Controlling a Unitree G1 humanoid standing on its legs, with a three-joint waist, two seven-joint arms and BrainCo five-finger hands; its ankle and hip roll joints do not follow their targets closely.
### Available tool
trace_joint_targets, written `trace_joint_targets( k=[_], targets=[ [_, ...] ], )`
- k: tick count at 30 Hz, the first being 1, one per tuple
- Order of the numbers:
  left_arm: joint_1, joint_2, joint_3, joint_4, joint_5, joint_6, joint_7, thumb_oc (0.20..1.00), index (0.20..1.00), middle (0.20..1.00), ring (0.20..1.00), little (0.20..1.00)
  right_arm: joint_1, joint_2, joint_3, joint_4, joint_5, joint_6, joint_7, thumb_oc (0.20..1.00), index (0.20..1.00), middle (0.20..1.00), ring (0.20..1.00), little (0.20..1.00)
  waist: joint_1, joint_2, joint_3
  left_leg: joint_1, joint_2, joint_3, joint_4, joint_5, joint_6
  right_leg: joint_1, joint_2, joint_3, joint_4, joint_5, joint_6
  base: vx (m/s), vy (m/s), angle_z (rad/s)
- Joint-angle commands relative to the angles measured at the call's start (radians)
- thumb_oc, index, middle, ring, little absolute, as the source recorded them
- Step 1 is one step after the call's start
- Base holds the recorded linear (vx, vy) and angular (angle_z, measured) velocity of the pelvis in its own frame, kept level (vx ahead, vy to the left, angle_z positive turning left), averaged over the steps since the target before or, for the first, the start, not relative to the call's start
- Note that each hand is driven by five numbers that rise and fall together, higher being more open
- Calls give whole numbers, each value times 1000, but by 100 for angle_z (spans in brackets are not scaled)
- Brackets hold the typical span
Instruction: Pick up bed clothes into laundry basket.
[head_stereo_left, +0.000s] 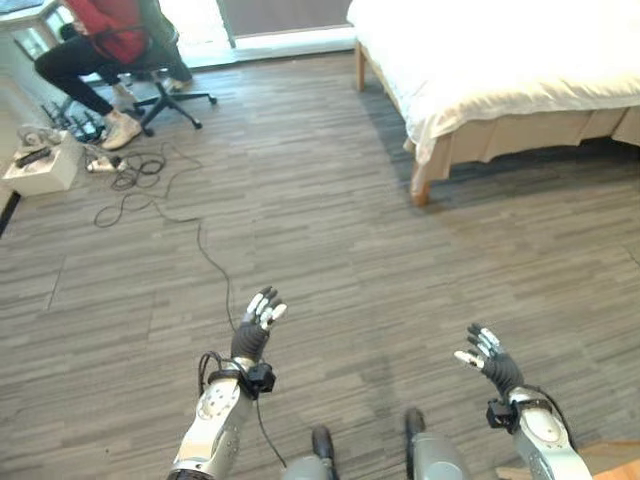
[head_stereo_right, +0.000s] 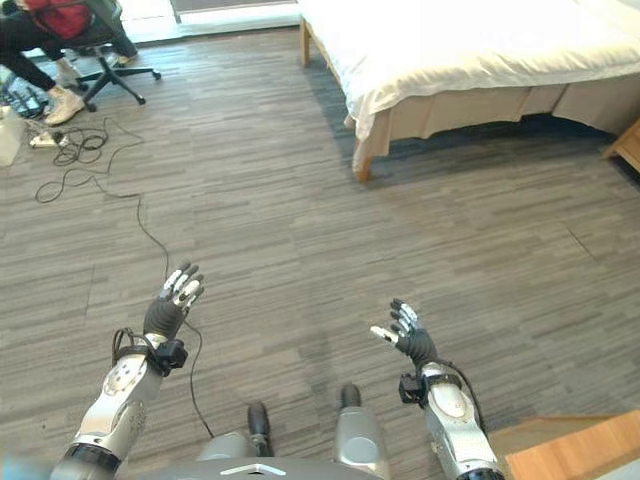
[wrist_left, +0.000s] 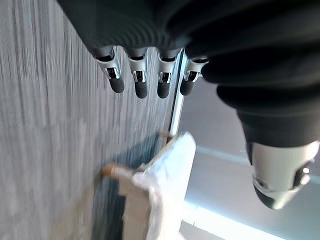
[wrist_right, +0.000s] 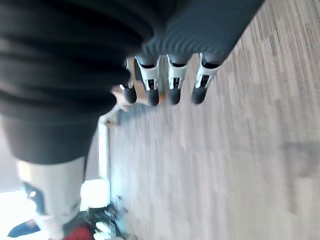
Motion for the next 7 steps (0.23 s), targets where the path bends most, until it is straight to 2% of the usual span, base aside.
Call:
trace_joint_targets(
  k=[1,7],
  targets=[
    [15,-28,46,-50,-57,-71,-11,1000,1000,1000,1000,1000,-48,-25,1,-69,-19,-44,15,1000,1000,1000,1000,1000,18,-9,-26,24,-5,-15,56,-75,-5,85,-2,-47,-75,-10,1,124,-131,-21],
    [49,-48,46,-44,-82,-69,-13,1000,1000,1000,1000,1000,-55,-41,7,-86,-34,-54,15,1000,1000,1000,1000,1000,21,-7,-49,38,2,-28,32,-59,-14,117,5,-66,-85,-26,-8,36,-56,-1]
  ],
)
